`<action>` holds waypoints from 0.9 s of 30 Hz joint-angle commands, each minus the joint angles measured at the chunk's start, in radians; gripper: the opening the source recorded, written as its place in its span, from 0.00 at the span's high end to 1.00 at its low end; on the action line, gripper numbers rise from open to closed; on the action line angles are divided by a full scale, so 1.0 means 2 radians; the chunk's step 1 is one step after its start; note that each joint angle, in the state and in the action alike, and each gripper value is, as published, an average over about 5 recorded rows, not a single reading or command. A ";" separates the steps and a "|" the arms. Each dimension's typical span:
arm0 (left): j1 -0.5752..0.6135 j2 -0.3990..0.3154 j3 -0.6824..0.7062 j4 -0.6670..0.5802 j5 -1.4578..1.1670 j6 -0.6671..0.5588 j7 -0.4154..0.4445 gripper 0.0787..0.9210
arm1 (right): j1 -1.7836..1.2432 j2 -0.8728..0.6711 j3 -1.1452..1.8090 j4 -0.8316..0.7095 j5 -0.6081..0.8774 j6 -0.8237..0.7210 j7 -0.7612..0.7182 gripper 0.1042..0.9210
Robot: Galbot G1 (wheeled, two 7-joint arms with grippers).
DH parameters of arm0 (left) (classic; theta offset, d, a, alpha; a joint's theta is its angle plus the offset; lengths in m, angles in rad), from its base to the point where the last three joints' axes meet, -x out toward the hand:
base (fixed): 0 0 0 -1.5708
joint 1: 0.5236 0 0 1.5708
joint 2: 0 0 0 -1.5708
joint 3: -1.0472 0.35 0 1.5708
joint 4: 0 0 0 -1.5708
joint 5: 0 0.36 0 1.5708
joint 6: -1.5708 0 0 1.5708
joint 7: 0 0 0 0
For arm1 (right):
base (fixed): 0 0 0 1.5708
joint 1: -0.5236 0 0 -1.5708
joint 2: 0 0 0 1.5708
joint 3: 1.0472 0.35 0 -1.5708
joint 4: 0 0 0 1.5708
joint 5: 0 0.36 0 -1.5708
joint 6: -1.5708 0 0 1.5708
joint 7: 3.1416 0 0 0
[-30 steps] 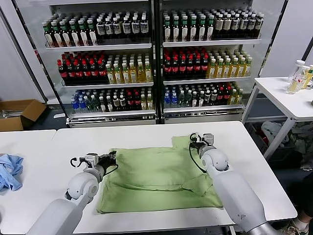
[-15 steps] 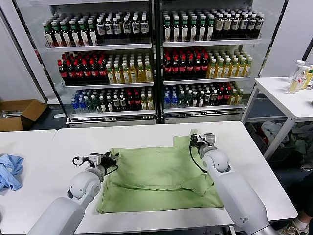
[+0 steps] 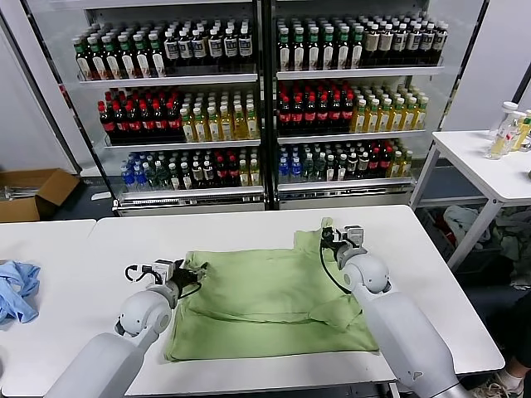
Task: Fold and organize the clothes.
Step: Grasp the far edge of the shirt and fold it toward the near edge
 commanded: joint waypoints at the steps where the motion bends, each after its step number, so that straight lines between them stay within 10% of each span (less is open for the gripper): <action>1: -0.004 0.001 0.001 0.009 -0.016 0.003 0.008 0.42 | -0.001 -0.001 0.001 0.003 0.000 0.001 0.000 1.00; 17: 0.004 0.000 -0.021 0.005 -0.071 -0.007 0.032 0.96 | -0.033 -0.022 0.019 0.069 0.002 0.005 0.000 1.00; 27: 0.060 0.020 -0.074 -0.097 -0.123 -0.020 0.049 0.99 | -0.093 -0.061 0.060 0.184 0.008 0.001 0.003 1.00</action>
